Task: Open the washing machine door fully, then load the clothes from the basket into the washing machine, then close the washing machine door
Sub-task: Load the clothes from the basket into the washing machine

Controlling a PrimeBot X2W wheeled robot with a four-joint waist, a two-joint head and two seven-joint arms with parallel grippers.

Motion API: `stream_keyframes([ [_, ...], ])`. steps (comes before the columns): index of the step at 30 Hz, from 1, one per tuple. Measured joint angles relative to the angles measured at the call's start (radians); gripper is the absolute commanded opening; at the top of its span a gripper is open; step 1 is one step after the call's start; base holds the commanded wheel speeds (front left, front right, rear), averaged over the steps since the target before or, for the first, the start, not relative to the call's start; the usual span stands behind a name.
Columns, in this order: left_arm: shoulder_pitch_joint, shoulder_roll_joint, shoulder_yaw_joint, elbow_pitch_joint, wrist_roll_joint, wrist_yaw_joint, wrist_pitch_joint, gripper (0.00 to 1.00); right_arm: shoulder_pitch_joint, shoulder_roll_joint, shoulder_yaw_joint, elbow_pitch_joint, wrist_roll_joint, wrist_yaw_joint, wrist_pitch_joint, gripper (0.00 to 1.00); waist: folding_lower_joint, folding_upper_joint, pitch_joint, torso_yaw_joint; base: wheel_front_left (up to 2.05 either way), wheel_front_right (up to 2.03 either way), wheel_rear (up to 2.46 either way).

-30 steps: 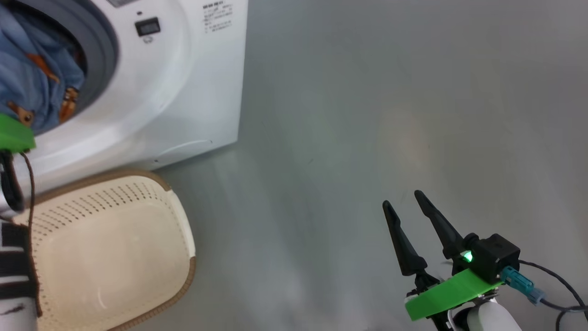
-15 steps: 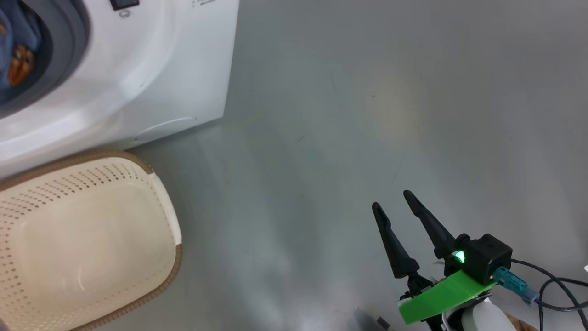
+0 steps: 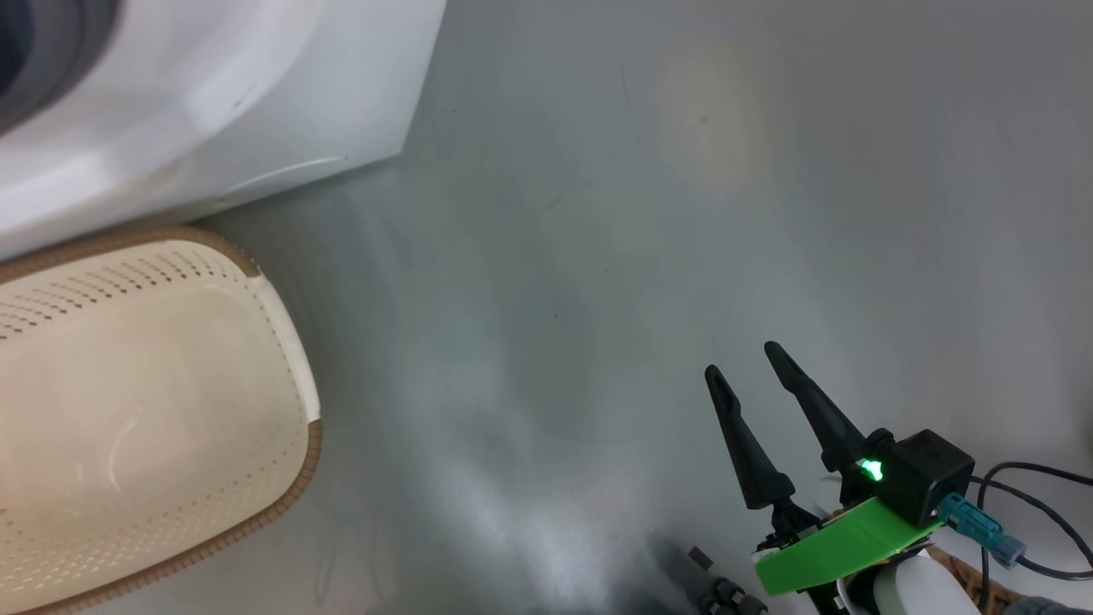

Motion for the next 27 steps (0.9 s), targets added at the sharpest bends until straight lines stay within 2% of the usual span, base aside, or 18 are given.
stream_keyframes([
  [7, 0.004, -0.005, -0.019, 0.064, 0.015, -0.003, 0.000, 0.02, 0.005, 0.001, -0.004, -0.004, 0.001, 0.000, 0.000, 1.00, 0.0000, 0.0000, 0.021, -0.010, 0.00, 0.00, 0.00],
  [8, 0.004, -0.007, -0.023, 0.079, 0.015, -0.008, 0.000, 0.18, 0.005, 0.001, -0.004, -0.004, 0.001, 0.000, 0.000, 1.00, 0.0000, 0.0000, 0.021, -0.010, 0.00, 0.00, 0.00],
  [9, 0.004, -0.008, -0.029, 0.095, 0.016, -0.014, 0.000, 0.27, 0.005, 0.001, -0.004, -0.004, 0.001, 0.000, 0.000, 1.00, 0.0000, 0.0000, 0.021, -0.010, 0.00, 0.00, 0.00],
  [10, 0.003, -0.009, -0.031, 0.105, 0.016, -0.015, 0.000, 0.41, 0.006, 0.002, -0.005, -0.004, 0.001, 0.000, 0.000, 1.00, 0.0000, 0.0000, 0.020, -0.009, 0.00, 0.00, 0.00],
  [11, 0.001, -0.010, -0.034, 0.118, 0.016, -0.020, 0.000, 0.49, 0.008, 0.002, -0.006, -0.004, 0.001, 0.000, 0.000, 1.00, 0.0000, 0.0000, 0.018, -0.009, 0.00, 0.00, 0.00],
  [12, -0.001, -0.010, -0.038, 0.135, 0.016, -0.021, 0.000, 0.84, 0.012, 0.003, -0.006, -0.003, 0.001, 0.000, 0.000, 1.00, 0.0000, 0.0000, 0.016, -0.009, 0.00, 0.00, 0.00],
  [13, -0.001, -0.010, -0.044, 0.156, 0.016, -0.021, 0.000, 0.99, 0.015, 0.004, -0.007, -0.002, 0.001, 0.000, 0.000, 1.00, 0.0000, 0.0000, 0.013, -0.008, 0.00, 0.00, 0.00],
  [21, -0.021, -0.018, -0.056, 0.259, 0.023, 0.000, 0.000, 1.00, 0.017, 0.005, -0.011, 0.009, 0.009, 0.000, 0.000, 1.00, -0.0001, 0.0000, -0.024, 0.004, 0.00, 0.00, 0.00],
  [27, -0.020, -0.026, -0.053, 0.343, 0.023, 0.051, 0.000, 1.00, 0.017, 0.002, -0.012, 0.020, 0.010, 0.000, 0.000, 1.00, -0.0001, 0.0000, -0.063, 0.014, 0.00, 0.00, 0.00],
])
